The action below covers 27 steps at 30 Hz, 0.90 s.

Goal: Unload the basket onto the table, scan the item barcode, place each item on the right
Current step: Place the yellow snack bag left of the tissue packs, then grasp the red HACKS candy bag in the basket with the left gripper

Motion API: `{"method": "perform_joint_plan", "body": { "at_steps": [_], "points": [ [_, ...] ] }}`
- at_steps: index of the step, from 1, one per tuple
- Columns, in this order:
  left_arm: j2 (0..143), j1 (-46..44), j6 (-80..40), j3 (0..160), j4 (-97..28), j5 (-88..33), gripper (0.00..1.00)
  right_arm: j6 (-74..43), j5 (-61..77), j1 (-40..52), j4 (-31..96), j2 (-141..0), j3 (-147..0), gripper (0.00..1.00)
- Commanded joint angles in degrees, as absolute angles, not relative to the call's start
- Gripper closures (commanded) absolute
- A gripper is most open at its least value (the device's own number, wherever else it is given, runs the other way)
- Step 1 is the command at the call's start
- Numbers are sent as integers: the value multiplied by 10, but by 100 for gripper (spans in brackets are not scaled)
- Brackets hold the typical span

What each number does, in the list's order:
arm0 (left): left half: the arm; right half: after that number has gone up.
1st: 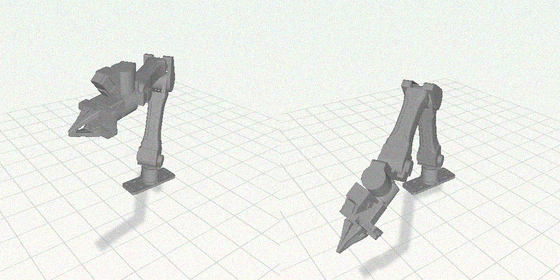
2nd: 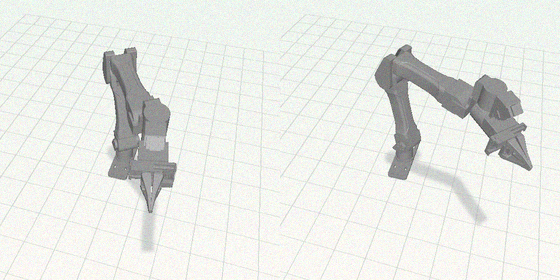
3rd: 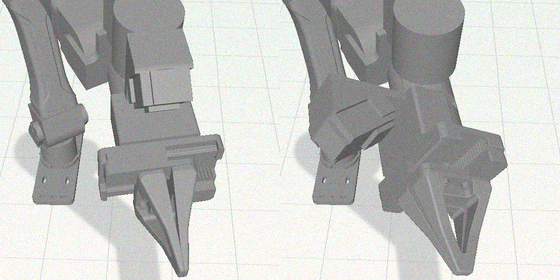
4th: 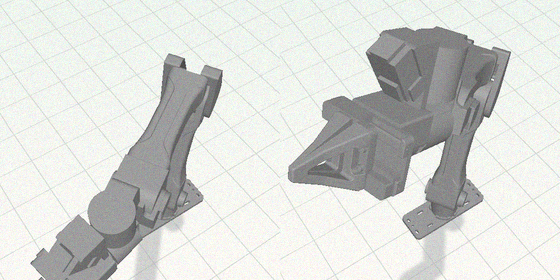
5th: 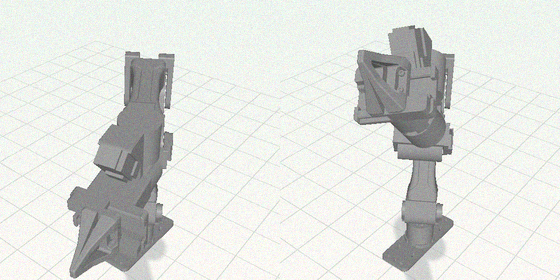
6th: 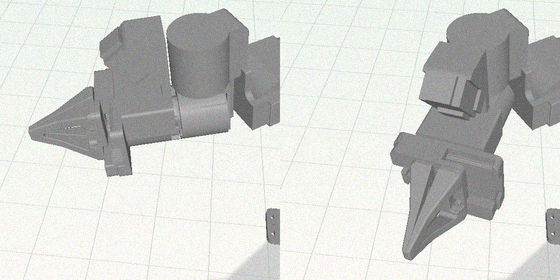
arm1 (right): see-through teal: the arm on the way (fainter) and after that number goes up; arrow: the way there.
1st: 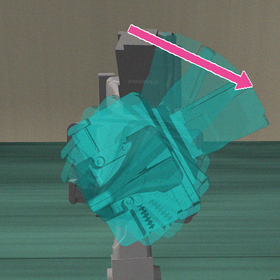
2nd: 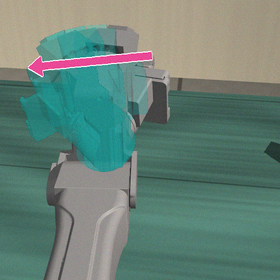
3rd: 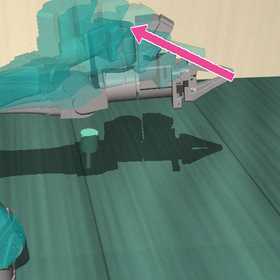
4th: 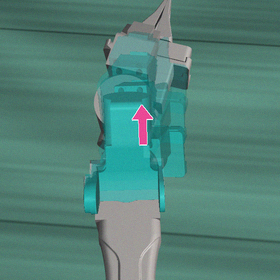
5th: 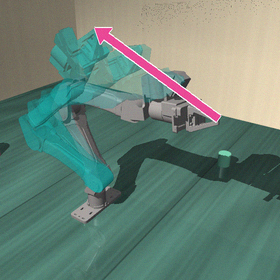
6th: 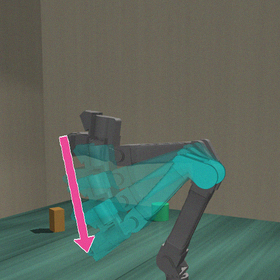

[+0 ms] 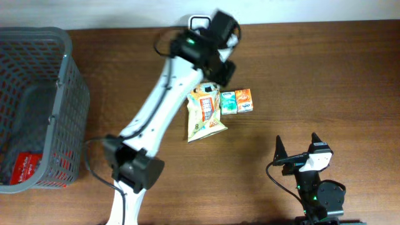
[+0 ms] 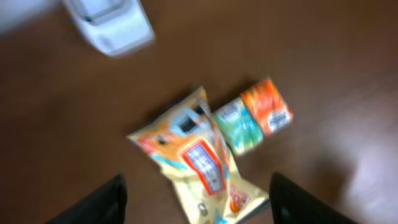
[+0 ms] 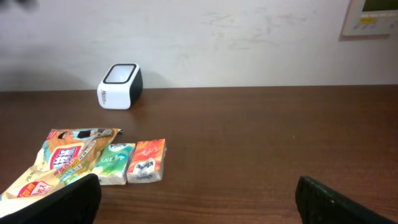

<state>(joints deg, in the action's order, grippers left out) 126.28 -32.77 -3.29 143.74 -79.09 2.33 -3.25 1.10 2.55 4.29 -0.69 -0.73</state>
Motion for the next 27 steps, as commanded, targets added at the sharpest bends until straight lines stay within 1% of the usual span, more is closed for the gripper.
{"method": "perform_joint_plan", "body": {
  "at_steps": [1, 3, 4, 6, 8, 9, 11, 13, 15, 17, 19, 20, 23, 27],
  "points": [
    [1258, -227, -78, 1667, -881, 30, 24, -39, 12, 23, 45, -4, -3, 1],
    [1257, -138, -125, 1792, -936, 30, 18, -39, 12, 23, 45, -4, -3, 1],
    [1238, -85, -147, 1795, -942, 31, 11, -39, 12, 23, 45, -4, -3, 1],
    [1214, 22, -199, 1796, -967, 83, 8, -39, 12, 23, 45, -4, -3, 1],
    [1211, 119, -199, 1793, -967, 87, 7, -39, 12, 23, 45, -4, -3, 1],
    [1211, 142, -199, 1788, -967, 89, 2, -39, 12, 23, 45, -4, -3, 1],
    [1211, 196, -199, 1752, -967, 95, 1, -39, 12, 23, 45, -4, -3, 1],
    [1211, 223, -199, 1692, -967, 147, 1, -39, 12, 23, 45, -4, -3, 1],
    [1210, 243, -203, 1614, -967, 155, 1, -39, 12, 23, 45, -4, -3, 1],
    [1210, 255, -267, 1512, -967, 165, 1, -39, 12, 23, 45, -4, -3, 1],
    [1211, 268, -369, 1386, -963, 223, 1, -39, 12, 23, 45, -4, -3, 1],
    [1211, 272, -389, 1347, -954, 239, 1, -39, 12, 23, 45, -4, -3, 1],
    [1211, 290, -399, 1195, -888, 227, 1, -39, 12, 23, 45, -4, -3, 1],
    [1211, 311, -399, 1067, -824, 220, 1, -39, 12, 23, 45, -4, -3, 1]
  ]
}}
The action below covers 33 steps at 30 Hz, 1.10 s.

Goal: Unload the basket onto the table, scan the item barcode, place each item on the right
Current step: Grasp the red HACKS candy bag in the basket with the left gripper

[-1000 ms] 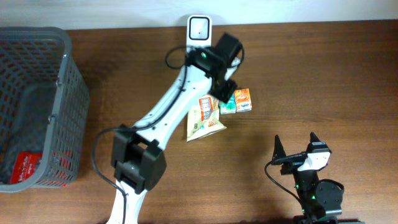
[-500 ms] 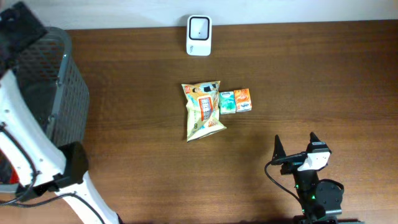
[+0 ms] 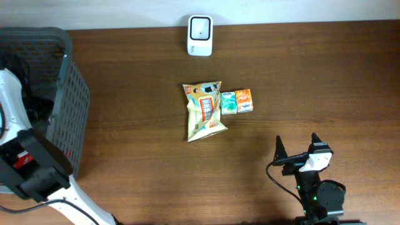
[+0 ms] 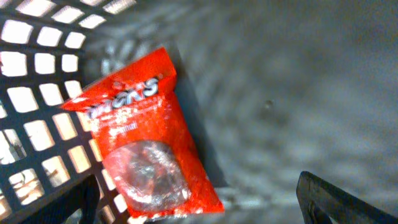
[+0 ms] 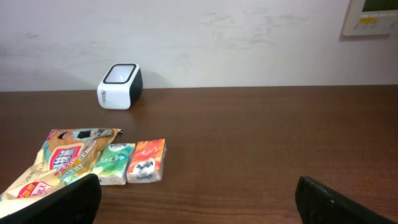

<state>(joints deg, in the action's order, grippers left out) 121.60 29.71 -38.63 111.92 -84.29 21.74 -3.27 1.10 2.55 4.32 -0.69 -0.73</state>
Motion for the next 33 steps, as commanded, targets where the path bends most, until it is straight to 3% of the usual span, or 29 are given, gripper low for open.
{"method": "perform_joint_plan", "body": {
  "at_steps": [1, 11, 12, 14, 15, 17, 19, 21, 24, 29, 33],
  "points": [
    [1211, 317, -399, 1045, -812, 217, 1, -39, 12, 23, 45, -4, -3, 1],
    [1211, 371, -409, 869, -710, 219, 1, -39, 12, 23, 45, -4, -3, 1],
    [1211, 372, -409, 861, -705, 219, 5, -39, 12, 23, 45, -4, -3, 1],
    [1211, 373, -409, 859, -703, 219, 21, -39, 12, 23, 45, -4, -3, 1],
    [1211, 373, -409, 858, -703, 219, 50, -39, 12, 23, 45, -4, -3, 1],
    [1211, 373, -409, 858, -706, 219, 76, -39, 12, 23, 45, -4, -3, 1],
    [1211, 373, -409, 858, -717, 218, 82, -39, 12, 23, 45, -4, -3, 1],
    [1210, 373, -409, 862, -733, 219, 100, -39, 12, 23, 45, -4, -3, 1],
    [1210, 373, -404, 935, -794, 219, 100, -39, 12, 23, 45, -4, -3, 1],
    [1210, 364, -399, 1291, -968, 218, 100, -39, 12, 23, 45, -4, -3, 1],
    [1192, 358, -245, 1534, -965, 2, 100, -39, 12, 23, 45, -4, -3, 1]
  ]
}}
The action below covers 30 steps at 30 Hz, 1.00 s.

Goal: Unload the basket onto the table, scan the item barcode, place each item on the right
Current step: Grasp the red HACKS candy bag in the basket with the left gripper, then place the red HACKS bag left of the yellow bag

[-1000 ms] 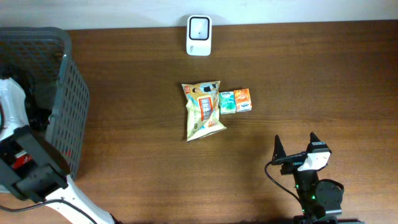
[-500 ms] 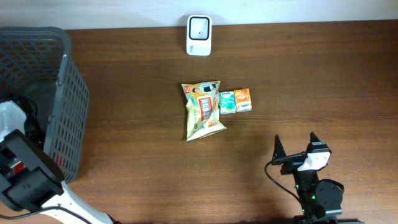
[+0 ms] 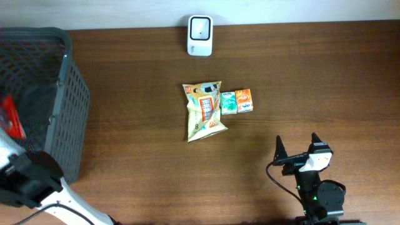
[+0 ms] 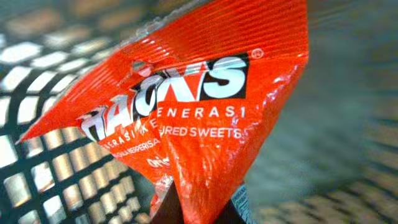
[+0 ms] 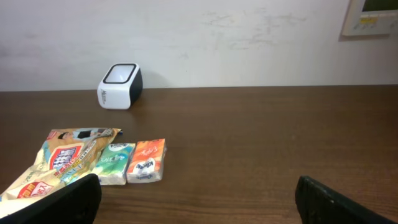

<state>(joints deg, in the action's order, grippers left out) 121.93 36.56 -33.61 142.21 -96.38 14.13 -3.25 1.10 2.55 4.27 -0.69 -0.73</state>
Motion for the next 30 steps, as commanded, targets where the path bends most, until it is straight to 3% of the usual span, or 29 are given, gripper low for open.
{"method": "perform_joint_plan", "body": {
  "at_steps": [1, 4, 10, 13, 17, 23, 24, 26, 27, 28, 29, 30],
  "points": [
    [1186, 352, -223, 1592, -965, -60, 100, -39, 12, 23, 45, -4, -3, 1],
    [1169, 299, -171, 1731, -966, -180, 100, -39, 12, 23, 45, -4, -3, 1],
    [1165, 17, -78, 1773, -967, -179, 100, -39, 12, 23, 45, -4, -3, 1],
    [1178, -114, -78, 1654, -966, -156, 100, -39, 12, 23, 45, -4, -3, 1],
    [1189, -202, -81, 1443, -938, 6, 98, -39, 12, 23, 45, -4, -3, 1],
    [1236, -231, -80, 1136, -675, 65, 99, -39, 12, 23, 45, -4, -3, 1],
    [1249, -231, -80, 1102, -635, 66, 86, -39, 12, 23, 45, -4, -3, 1],
    [1265, -231, -80, 1090, -626, 95, 83, -39, 12, 23, 45, -4, -3, 1],
    [1267, -231, -80, 1089, -626, 110, 66, -39, 12, 23, 45, -4, -3, 1],
    [1267, -231, -80, 1090, -625, 110, 13, -39, 12, 23, 45, -4, -3, 1],
    [1267, -232, -80, 1090, -626, 110, 0, -39, 12, 23, 45, -4, -3, 1],
    [1267, -232, -80, 1090, -627, 110, 5, -39, 12, 23, 45, -4, -3, 1]
  ]
}}
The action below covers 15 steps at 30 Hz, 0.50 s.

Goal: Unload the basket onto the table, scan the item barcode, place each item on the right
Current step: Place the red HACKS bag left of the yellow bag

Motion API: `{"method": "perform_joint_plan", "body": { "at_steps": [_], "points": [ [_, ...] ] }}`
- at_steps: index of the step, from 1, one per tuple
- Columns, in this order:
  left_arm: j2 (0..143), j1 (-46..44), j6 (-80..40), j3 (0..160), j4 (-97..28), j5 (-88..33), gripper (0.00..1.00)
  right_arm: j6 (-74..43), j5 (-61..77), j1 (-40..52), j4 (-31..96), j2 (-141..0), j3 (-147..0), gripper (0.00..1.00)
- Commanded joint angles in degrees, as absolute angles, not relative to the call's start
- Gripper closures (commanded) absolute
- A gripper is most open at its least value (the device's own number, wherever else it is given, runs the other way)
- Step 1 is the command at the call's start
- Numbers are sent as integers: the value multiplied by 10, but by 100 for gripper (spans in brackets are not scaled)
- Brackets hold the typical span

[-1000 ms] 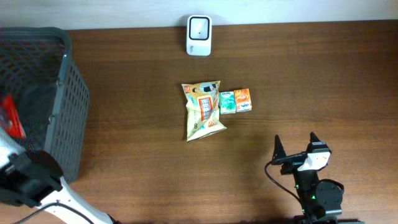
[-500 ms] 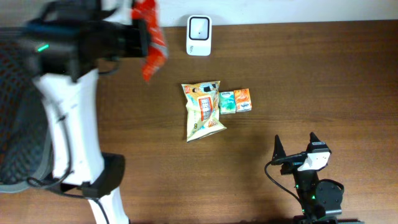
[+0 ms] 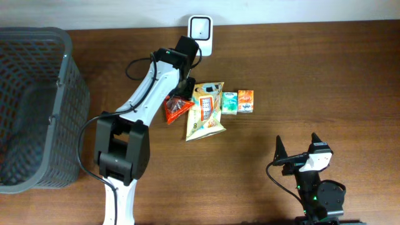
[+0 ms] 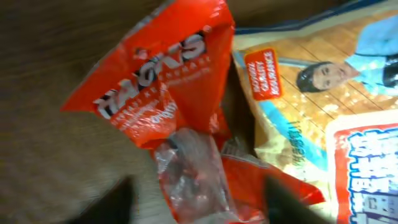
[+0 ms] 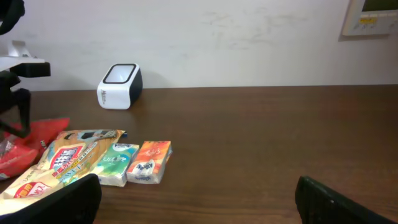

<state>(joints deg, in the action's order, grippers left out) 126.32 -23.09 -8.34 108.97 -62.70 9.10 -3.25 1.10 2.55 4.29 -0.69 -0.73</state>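
A red sweets bag (image 3: 177,107) lies on the brown table, touching the left edge of a yellow snack bag (image 3: 205,111). In the left wrist view the red bag (image 4: 163,93) fills the middle, and my left gripper (image 4: 199,202) stands open over its lower end, one blurred dark finger on each side. From overhead, the left gripper (image 3: 182,89) hangs just above the bag. The white barcode scanner (image 3: 200,27) stands at the table's far edge, behind the arm. My right gripper (image 3: 299,153) rests open near the front right, holding nothing.
A green pack (image 3: 229,102) and an orange pack (image 3: 245,100) lie to the right of the yellow bag. A grey mesh basket (image 3: 65,56) stands at the far left. The right wrist view shows the scanner (image 5: 120,86) in front of a white wall.
My left gripper was shut on the red bag over the basket at the left edge. Now the bag lies on the table beside the yellow bag, with the gripper open above it.
At first my left gripper was open above the yellow bag near the scanner. Then it was open inside the basket over the red bag, then shut on that bag. Now the bag lies on the table, released. The right arm never moved.
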Motion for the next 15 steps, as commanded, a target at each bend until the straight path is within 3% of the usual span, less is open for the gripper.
{"method": "perform_joint_plan", "body": {
  "at_steps": [1, 6, 15],
  "points": [
    [1265, -232, -80, 1091, -630, 110, 16, -39, 12, 23, 45, -4, -3, 1],
    [1262, -232, -107, 1091, -620, 108, 98, -39, 12, 23, 45, -4, -3, 1],
    [1267, -232, -171, 986, -564, 67, 100, -39, 12, 23, 45, -4, -3, 1]
  ]
}}
